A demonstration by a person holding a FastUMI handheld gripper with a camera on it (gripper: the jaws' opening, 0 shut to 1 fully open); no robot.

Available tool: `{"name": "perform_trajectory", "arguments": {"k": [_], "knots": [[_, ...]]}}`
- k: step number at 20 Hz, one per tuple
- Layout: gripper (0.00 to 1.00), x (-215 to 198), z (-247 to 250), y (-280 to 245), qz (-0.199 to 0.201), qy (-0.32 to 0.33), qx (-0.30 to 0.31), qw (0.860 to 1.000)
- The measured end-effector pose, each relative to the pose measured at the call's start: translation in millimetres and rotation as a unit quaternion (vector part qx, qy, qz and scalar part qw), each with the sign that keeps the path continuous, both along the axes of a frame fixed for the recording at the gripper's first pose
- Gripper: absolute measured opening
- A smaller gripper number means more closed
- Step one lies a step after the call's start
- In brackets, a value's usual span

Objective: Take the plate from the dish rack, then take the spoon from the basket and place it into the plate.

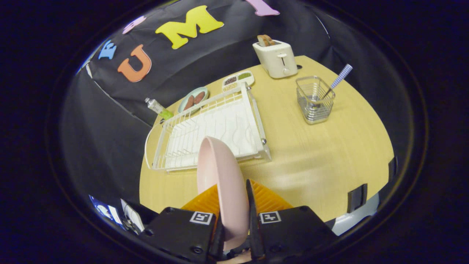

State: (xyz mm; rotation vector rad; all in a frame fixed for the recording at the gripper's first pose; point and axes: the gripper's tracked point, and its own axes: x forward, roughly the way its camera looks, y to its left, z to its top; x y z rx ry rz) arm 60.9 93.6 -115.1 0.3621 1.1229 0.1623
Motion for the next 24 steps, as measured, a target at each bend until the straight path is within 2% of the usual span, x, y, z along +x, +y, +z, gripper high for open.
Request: {"name": "perform_trajectory", "arguments": {"k": [6, 11, 18, 20, 24], "knots": [[0.33, -25.9, -53.0, 5.7, -0.007, 0.037, 0.059, 0.998], [0.33, -18.1, -80.1, 19.8, -0.014, 0.057, 0.124, 0.991], [0.39, -5.4, -80.0, 10.6, -0.012, 0.032, 0.116, 0.993], [0.45, -1.4, -79.0, 6.5, -0.01, 0.018, 0.107, 0.994], [0.48, 2.9, -65.5, 1.3, 0.0, -0.028, 0.087, 0.996]]}}
